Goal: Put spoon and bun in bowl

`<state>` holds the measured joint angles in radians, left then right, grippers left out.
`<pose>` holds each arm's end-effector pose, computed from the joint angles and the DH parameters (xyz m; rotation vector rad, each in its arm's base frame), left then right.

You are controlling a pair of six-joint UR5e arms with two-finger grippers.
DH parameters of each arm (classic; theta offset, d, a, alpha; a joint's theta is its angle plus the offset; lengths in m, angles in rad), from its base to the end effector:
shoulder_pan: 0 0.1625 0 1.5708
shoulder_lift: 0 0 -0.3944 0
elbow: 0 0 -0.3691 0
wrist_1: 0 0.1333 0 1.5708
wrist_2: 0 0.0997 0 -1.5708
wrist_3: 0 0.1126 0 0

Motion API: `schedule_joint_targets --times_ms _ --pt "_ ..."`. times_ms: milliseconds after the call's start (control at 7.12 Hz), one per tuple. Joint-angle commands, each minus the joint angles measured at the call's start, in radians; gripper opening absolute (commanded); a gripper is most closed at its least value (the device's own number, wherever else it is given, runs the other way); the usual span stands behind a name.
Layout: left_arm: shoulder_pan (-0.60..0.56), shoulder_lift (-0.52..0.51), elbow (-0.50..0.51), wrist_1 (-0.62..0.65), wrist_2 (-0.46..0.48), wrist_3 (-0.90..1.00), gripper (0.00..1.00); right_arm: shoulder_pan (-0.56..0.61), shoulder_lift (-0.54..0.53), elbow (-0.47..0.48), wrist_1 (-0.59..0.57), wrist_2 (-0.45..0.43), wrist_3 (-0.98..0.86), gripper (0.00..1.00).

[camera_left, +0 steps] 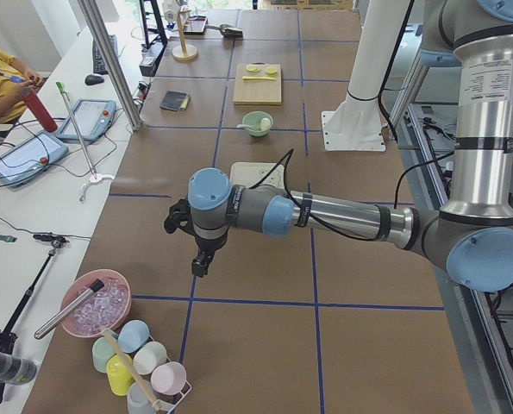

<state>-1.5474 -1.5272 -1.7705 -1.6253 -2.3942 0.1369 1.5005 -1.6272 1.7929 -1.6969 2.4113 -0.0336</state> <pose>-0.0399 -0.4620 0.5531 0.2453 0.8095 0.2374 0.0181 -0.4468 0.5665 0.0218 -0.8414 -0.1143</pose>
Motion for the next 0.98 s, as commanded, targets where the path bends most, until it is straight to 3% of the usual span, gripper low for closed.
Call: schedule_joint_targets --times_ms 0,843 --pt "0.004 0.045 -0.035 -0.002 -0.014 -0.060 1.00 0.003 -0.007 -0.012 -0.001 -0.012 0.009 1.00" --pt "0.009 0.010 -0.003 -0.019 0.030 -0.060 1.00 0.003 0.000 -0.047 0.002 -0.038 0.009 1.00"
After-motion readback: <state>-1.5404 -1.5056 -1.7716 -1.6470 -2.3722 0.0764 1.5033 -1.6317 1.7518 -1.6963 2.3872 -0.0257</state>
